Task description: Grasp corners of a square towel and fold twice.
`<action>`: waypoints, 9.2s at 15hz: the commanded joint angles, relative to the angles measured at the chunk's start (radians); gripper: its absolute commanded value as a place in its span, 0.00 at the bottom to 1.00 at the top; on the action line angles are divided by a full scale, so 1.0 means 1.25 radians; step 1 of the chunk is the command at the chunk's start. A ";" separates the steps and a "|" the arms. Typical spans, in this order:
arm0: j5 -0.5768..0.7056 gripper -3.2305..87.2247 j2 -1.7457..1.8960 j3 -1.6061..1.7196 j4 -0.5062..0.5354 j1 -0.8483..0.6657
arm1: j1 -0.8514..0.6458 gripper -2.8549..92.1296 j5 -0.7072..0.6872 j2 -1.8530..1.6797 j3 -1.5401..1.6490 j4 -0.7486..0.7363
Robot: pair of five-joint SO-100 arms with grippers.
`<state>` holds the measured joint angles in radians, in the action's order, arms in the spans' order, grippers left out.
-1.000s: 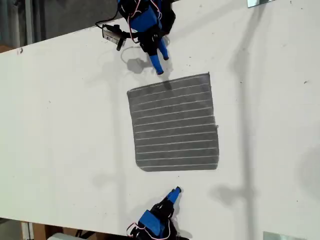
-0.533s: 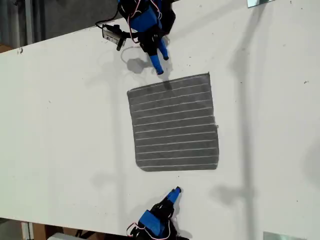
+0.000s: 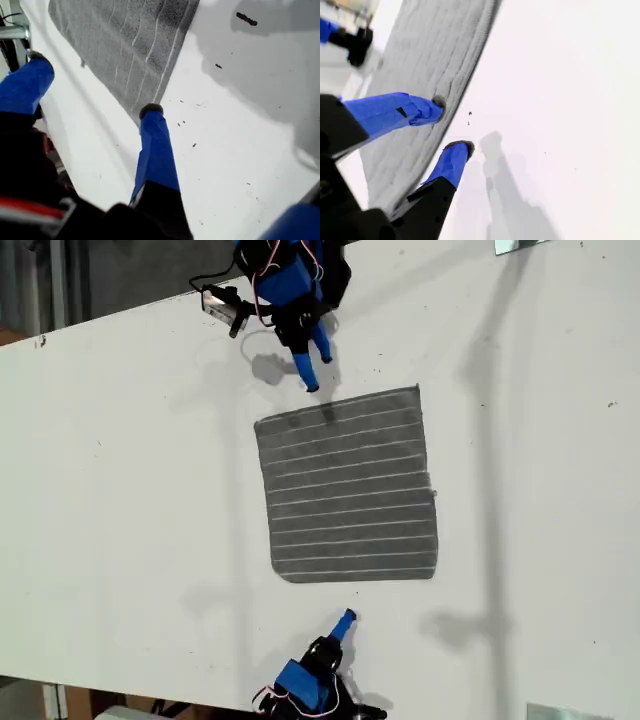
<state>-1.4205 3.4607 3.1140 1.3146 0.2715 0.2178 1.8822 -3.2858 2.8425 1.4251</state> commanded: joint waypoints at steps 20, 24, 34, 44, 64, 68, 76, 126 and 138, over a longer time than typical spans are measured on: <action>-0.140 0.09 0.006 0.011 -0.060 -0.150 | 0.253 0.50 -0.146 1.257 -0.739 -0.020; -0.125 0.11 0.006 0.011 -0.097 -0.174 | 0.398 0.48 -0.010 1.187 -0.616 -0.168; -0.144 0.09 0.006 0.011 -0.112 -0.148 | 0.303 0.35 -0.153 1.496 -0.653 -0.444; -0.167 0.10 0.006 0.012 -0.092 -0.130 | 0.161 0.44 -0.342 1.640 -0.933 -0.247; -0.403 0.19 -1.075 -0.491 -0.661 0.072 | 0.171 0.03 -0.326 1.692 -1.095 -0.110; -0.418 0.20 -1.421 -0.761 -0.670 0.115 | 0.168 0.03 -0.333 1.694 -1.096 -0.110; -0.410 0.21 -1.744 -1.136 -0.632 0.173 | 0.173 0.03 -0.340 1.694 -1.103 -0.109; -0.518 0.23 -2.047 -1.722 -0.113 0.222 | 0.272 0.03 -0.323 1.713 -1.280 0.013; -0.395 0.23 -1.990 -1.806 -0.005 0.194 | 0.259 0.03 -0.339 1.727 -1.273 -0.007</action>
<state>-1.9251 0.8836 0.9143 1.2993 0.5123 0.5507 1.4711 -1.1167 1.2625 1.4266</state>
